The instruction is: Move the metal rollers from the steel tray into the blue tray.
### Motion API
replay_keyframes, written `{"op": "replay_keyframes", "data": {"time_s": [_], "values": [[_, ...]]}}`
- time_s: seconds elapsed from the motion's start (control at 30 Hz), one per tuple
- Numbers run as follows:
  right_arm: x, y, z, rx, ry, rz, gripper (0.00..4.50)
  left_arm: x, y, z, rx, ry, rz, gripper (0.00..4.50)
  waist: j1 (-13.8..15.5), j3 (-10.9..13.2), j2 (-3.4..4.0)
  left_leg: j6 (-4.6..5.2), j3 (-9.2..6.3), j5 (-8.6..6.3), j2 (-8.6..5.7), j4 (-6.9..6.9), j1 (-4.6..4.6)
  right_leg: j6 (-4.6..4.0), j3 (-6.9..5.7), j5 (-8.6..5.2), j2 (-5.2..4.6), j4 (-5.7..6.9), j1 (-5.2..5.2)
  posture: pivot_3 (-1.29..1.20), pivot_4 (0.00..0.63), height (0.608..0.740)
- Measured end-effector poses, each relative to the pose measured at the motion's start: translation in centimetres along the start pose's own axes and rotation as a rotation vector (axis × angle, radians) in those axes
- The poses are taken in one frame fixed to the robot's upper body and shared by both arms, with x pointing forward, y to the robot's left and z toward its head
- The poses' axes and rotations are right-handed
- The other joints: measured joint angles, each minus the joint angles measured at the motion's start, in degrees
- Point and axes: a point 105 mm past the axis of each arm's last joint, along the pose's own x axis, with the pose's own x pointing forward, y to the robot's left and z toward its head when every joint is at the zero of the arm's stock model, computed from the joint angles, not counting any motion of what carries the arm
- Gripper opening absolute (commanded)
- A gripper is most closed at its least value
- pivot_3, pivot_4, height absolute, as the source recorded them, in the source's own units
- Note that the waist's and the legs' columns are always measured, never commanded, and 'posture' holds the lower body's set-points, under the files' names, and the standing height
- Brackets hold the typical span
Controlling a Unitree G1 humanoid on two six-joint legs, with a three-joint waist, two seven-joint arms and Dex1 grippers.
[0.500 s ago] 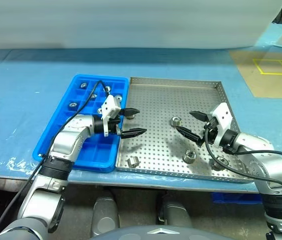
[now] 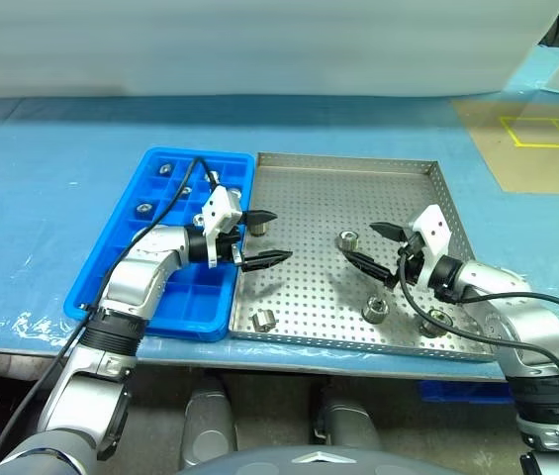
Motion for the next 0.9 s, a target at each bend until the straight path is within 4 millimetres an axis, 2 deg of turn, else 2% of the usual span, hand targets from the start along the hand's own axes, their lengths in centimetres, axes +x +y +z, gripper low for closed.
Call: {"op": "replay_keyframes", "data": {"time_s": [0.17, 0.33, 0.43, 0.63, 0.9], "values": [[0.1, 0.1, -0.2, 0.001, 0.005, 0.005, 4.49, 0.0, 0.9, -0.8, 0.051, 0.059, 0.055, 4.5, 0.1, 0.0, 0.0, 0.0, 0.0, 0.0, 0.0, 0.01, 0.0, 0.0, -0.01, 0.0, 0.0, 0.0, 0.02, -0.02, 0.15, 0.74], [0.3, 0.4, -0.4, 0.009, 0.006, 0.004, 4.49, -0.4, 4.0, -1.9, 0.107, 0.176, 0.169, 4.5, 0.1, 0.0, 0.0, -0.01, -0.01, 0.01, -0.01, 0.03, 0.06, 0.02, 0.01, 0.01, 0.0, 0.03, 0.07, -0.05, 0.15, 0.74], [0.3, 0.7, -0.6, 0.021, 0.001, -0.005, 4.49, -0.3, 5.0, -1.8, 0.114, 0.196, 0.191, 4.5, 0.0, 0.0, 0.0, -0.03, -0.01, 0.02, -0.01, 0.02, 0.05, 0.01, 0.01, 0.01, 0.0, 0.02, 0.06, -0.07, 0.15, 0.74], [0.2, 1.8, -0.6, 0.05, -0.018, -0.017, 4.49, 0.4, 6.5, -0.9, 0.121, 0.222, 0.177, 4.5, 0.0, 0.0, 0.0, -0.05, 0.0, 0.03, -0.03, 0.03, 0.05, 0.01, 0.02, 0.01, 0.01, 0.01, 0.07, -0.12, 0.15, 0.74], [0.0, 2.6, -0.8, 0.09, -0.023, -0.045, 4.49, 1.1, 7.7, -0.3, 0.118, 0.38, 0.031, 4.5, 0.0, 0.0, 0.0, -0.13, 0.0, 0.08, -0.05, 0.02, 0.08, 0.02, 0.04, 0.01, 0.0, -0.02, 0.1, -0.14, 0.15, 0.74]]}}
